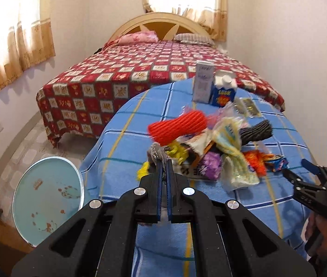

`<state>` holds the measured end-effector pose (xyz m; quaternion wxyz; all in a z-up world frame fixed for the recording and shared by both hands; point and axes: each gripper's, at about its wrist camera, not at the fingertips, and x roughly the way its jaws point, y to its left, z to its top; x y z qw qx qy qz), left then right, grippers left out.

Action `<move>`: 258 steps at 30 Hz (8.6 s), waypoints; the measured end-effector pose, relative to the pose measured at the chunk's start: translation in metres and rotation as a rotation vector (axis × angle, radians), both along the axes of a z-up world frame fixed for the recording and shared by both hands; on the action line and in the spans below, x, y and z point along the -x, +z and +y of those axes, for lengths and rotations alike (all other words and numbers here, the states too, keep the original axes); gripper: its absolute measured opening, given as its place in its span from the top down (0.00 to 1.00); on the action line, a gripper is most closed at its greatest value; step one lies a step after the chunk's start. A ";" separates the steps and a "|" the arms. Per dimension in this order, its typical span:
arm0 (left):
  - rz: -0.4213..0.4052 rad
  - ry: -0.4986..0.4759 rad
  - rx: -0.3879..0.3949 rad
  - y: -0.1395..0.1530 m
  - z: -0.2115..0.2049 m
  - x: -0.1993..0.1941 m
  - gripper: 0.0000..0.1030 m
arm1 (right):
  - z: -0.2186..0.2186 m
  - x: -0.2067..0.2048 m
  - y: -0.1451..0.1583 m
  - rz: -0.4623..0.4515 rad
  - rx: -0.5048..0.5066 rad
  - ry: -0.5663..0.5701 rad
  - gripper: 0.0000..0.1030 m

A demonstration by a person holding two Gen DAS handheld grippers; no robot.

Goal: Collect trash
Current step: 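Close the right tool on the red and blue candy wrapper, then carry the cloth in the left tool and wrapper in the right tool over the bin, then open both tools to drop the cloth and wrapper into the bin, then close the left tool on the yellow wrapper while the right tool closes on the clear printed bag, then carry the yellow wrapper and clear bag in both tools over the bin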

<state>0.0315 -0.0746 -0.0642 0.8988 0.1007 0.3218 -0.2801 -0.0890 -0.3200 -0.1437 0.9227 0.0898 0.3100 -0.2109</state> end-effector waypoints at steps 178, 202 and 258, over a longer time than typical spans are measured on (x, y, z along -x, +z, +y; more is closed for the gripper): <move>0.092 0.061 -0.097 -0.047 0.004 -0.039 0.79 | 0.080 -0.060 0.030 0.003 -0.092 0.279 0.69; 0.036 0.292 -0.132 -0.021 0.128 -0.031 0.79 | 0.154 -0.092 0.070 -0.034 0.017 0.450 0.68; 0.145 0.568 -0.154 -0.049 0.240 -0.072 0.78 | 0.297 -0.197 0.033 0.115 0.180 0.745 0.68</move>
